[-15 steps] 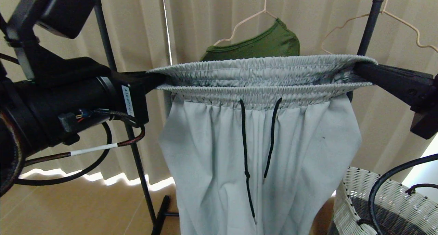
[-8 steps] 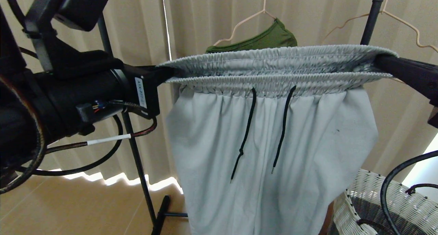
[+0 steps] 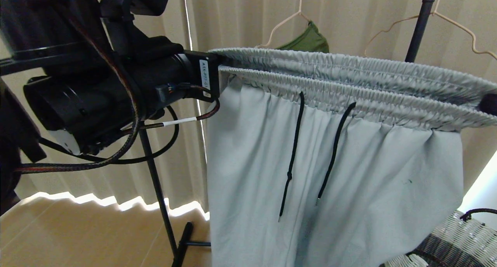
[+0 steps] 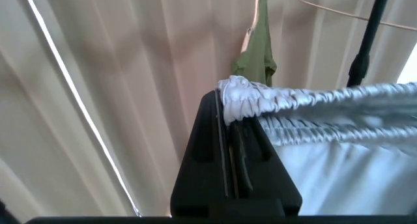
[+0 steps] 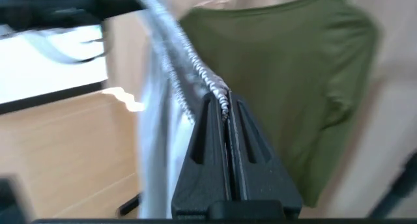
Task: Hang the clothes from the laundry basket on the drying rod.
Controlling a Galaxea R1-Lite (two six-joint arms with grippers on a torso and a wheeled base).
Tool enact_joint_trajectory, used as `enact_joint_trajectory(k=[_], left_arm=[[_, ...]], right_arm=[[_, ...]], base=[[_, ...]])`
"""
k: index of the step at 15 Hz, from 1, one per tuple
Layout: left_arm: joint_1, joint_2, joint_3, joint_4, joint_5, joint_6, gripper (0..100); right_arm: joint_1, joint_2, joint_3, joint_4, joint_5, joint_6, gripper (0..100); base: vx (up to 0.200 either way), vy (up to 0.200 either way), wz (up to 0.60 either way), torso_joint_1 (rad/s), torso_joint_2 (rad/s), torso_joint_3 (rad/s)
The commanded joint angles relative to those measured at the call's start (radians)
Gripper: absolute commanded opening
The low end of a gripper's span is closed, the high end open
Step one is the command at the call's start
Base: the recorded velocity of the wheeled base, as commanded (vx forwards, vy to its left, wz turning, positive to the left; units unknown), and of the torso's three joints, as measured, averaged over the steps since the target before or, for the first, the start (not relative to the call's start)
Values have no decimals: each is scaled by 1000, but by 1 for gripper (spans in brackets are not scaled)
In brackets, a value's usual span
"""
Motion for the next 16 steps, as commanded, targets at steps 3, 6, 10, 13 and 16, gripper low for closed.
enact_joint_trajectory(k=[3, 6, 10, 13, 16], left_arm=[[1, 35, -15, 0, 2, -16, 0], [3, 26, -7, 1, 7, -27, 0], [4, -72, 100, 11, 2, -10, 0], [27, -131, 178, 20, -18, 53, 0], [35, -204, 240, 20, -185, 62, 0]], right_arm=[[4, -49, 28, 11, 14, -1, 0], [-2, -8, 26, 0, 6, -2, 0], [-46, 106, 23, -69, -4, -16, 0], [-126, 248, 7, -204, -4, -29, 0], [-147, 412, -12, -420, -4, -25, 0]], base=[[0, 0, 0, 0, 0, 0], [0, 0, 0, 0, 0, 0], [0, 0, 0, 0, 0, 0], [0, 0, 0, 0, 0, 0], [0, 0, 0, 0, 0, 0]])
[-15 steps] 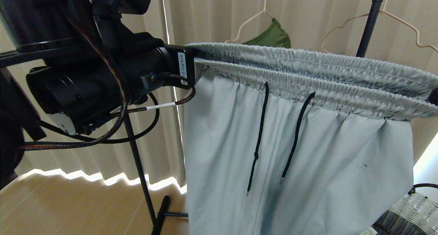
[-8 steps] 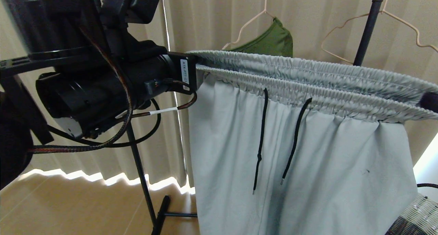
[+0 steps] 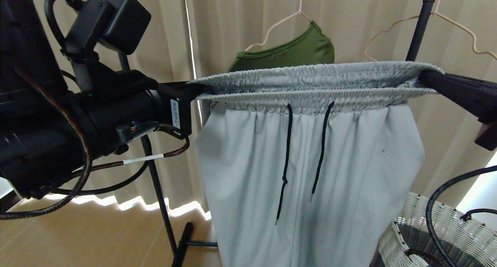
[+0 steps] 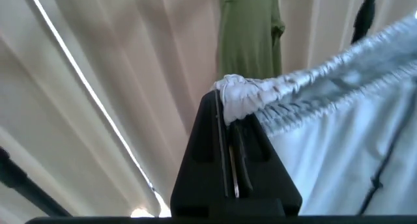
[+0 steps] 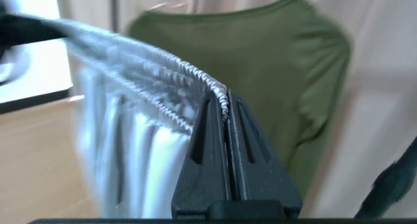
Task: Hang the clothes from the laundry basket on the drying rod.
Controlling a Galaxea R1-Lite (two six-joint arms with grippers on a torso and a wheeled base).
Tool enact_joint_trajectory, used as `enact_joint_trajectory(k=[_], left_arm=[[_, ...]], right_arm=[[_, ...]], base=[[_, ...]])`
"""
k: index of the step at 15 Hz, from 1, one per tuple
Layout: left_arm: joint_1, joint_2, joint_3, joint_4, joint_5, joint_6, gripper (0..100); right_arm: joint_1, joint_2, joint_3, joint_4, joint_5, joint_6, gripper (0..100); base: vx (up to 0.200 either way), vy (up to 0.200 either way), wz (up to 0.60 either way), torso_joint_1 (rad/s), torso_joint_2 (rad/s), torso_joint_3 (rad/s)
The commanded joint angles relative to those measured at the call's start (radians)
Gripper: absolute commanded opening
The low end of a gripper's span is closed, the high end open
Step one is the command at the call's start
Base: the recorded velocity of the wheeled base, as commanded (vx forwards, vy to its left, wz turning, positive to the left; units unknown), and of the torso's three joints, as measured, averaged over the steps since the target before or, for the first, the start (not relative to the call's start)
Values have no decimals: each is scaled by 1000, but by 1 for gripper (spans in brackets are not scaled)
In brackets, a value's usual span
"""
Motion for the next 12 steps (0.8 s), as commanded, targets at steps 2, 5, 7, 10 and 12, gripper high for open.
enact_joint_trajectory(k=[2, 5, 7, 10, 12], left_arm=[[0, -121, 88, -1, -243, 0, 0], [-7, -175, 158, -10, -370, 3, 0], [-41, -198, 174, -12, -419, 3, 0], [-47, -195, 177, -32, -419, 2, 0], [-41, -189, 174, -30, -412, 2, 0]], right_arm=[[-10, 211, -57, -161, 3, 8, 0], [26, 246, -97, -210, 3, 54, 0], [51, 248, -106, -215, 3, 63, 0], [55, 245, -106, -215, 3, 63, 0], [55, 232, -102, -215, 0, 60, 0]], base=[[0, 0, 0, 0, 0, 0], [0, 0, 0, 0, 0, 0], [0, 0, 0, 0, 0, 0], [0, 0, 0, 0, 0, 0], [0, 0, 0, 0, 0, 0]])
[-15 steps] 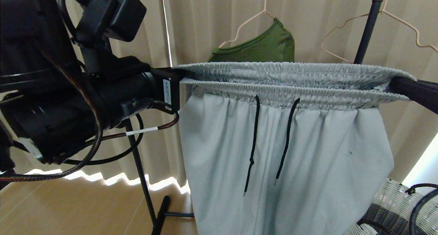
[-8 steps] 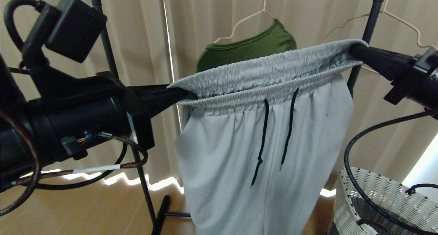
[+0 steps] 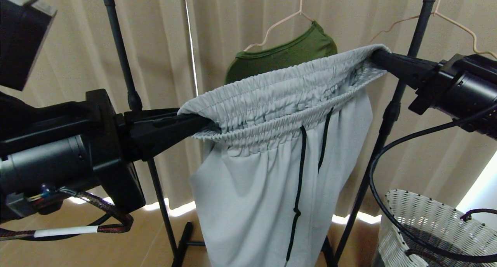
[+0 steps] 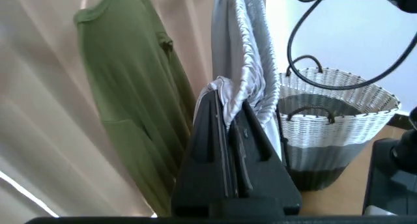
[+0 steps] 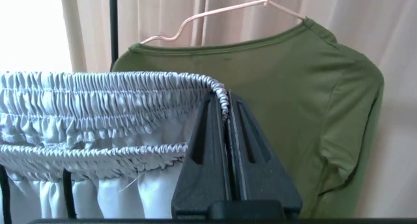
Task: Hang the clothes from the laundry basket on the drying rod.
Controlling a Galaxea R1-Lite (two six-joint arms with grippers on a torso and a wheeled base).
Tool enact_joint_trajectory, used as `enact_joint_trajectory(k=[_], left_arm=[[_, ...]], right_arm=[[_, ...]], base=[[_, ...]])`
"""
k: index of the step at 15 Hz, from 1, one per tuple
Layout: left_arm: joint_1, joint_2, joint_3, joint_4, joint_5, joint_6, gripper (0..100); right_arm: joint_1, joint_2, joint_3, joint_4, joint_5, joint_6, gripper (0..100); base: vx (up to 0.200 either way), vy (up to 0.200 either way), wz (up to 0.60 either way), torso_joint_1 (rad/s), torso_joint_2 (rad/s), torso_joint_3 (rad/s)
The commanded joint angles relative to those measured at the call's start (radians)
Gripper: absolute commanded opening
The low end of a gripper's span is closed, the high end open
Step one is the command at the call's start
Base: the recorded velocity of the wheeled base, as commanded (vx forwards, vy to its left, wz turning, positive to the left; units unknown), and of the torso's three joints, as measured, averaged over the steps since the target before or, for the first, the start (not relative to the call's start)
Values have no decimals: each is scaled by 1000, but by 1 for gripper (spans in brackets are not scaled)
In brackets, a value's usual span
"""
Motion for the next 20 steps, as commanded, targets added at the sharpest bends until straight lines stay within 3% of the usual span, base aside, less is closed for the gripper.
enact_joint_trajectory(k=[1, 6, 11, 13, 20], left_arm=[[6, 7, -7, 2, 21, 0, 0], [27, 181, -96, -3, 426, 14, 0], [29, 287, -285, -55, 500, 6, 0], [29, 284, -276, -67, 508, -6, 0], [27, 273, -247, -68, 506, -4, 0]], right_arm=[[-2, -22, 1, 0, -1, -1, 0], [-34, -158, 9, 41, -1, -1, 0], [-36, -368, 82, 307, 9, -1, 0], [-31, -371, 142, 298, 9, -1, 0], [-33, -361, 144, 304, 4, -3, 0]], base=[[0, 0, 0, 0, 0, 0], [0, 0, 0, 0, 0, 0], [0, 0, 0, 0, 0, 0], [0, 0, 0, 0, 0, 0], [0, 0, 0, 0, 0, 0]])
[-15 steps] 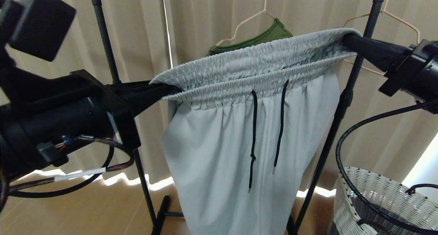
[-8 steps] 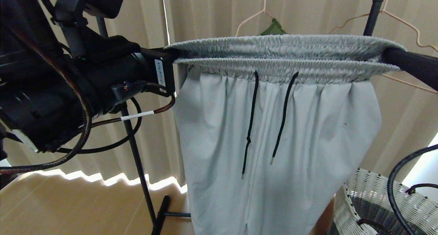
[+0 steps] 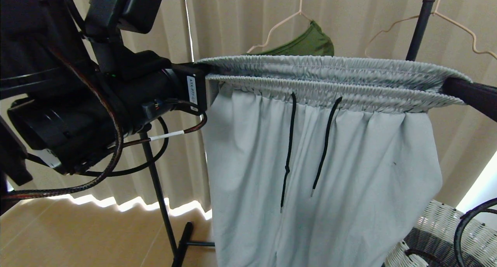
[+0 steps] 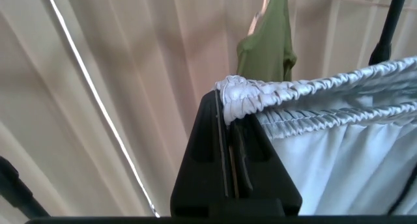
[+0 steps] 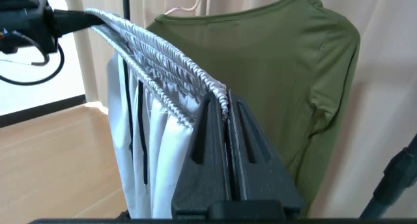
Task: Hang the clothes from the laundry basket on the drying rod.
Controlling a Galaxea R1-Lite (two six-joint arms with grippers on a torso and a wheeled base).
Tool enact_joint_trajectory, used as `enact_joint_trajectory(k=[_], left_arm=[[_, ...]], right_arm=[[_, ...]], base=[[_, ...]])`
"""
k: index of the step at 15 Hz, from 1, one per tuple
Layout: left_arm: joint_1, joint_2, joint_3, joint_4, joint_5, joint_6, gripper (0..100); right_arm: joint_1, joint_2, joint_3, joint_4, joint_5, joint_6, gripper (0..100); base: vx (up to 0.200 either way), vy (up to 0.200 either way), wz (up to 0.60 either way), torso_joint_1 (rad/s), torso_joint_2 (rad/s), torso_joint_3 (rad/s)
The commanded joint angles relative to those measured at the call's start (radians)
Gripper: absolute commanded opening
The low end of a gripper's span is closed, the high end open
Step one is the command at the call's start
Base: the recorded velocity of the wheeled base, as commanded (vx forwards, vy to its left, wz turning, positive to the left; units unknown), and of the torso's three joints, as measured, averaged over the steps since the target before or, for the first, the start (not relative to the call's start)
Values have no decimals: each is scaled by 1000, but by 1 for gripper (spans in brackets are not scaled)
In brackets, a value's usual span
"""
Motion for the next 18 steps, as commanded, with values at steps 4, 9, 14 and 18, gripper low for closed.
enact_joint_trajectory(k=[4, 9, 14, 18], left_arm=[[-1, -1, 7, -1, 1, 3, 0], [0, -8, 30, -1, -1, 3, 0], [2, -2, 31, 1, 26, 2, 0], [2, 12, 22, -1, 110, -14, 0]], right_arm=[[0, -5, 1, 5, 0, -2, 0], [0, -5, 2, 6, 0, -2, 0], [0, -6, 14, 20, -1, -2, 100], [0, -38, 100, 11, 5, 0, 100]], base=[[0, 0, 0, 0, 0, 0], [0, 0, 0, 0, 0, 0], [0, 0, 0, 0, 0, 0], [0, 0, 0, 0, 0, 0]])
